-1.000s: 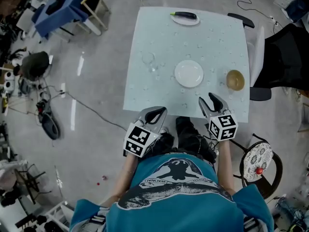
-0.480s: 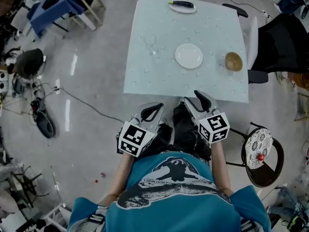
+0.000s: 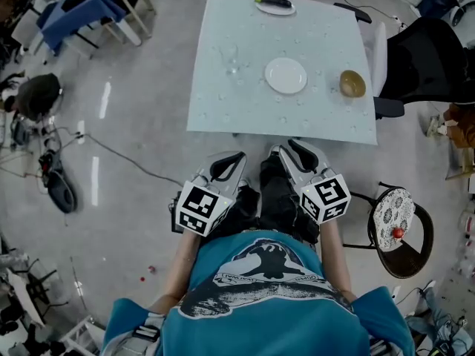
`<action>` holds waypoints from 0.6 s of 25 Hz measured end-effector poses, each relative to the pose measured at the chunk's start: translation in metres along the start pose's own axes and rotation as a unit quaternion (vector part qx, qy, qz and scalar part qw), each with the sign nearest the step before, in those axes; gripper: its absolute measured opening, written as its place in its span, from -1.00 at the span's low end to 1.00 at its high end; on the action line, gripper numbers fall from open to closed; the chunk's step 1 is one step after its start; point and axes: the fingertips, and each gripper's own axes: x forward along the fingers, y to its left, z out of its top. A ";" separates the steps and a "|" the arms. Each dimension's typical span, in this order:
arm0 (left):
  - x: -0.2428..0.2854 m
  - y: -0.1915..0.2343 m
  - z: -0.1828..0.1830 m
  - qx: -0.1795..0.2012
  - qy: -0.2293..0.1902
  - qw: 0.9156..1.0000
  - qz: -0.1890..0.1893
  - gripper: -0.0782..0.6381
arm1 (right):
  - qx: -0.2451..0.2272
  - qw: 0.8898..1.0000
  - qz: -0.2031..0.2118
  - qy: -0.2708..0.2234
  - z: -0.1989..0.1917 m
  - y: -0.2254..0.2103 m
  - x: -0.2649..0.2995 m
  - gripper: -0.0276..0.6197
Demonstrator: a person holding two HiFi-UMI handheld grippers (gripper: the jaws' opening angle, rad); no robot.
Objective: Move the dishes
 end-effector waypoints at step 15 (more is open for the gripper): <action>-0.013 -0.016 -0.003 0.008 -0.012 1.000 -0.010 -0.74 | -0.032 0.999 0.003 -0.011 0.004 0.024 -0.014 -0.91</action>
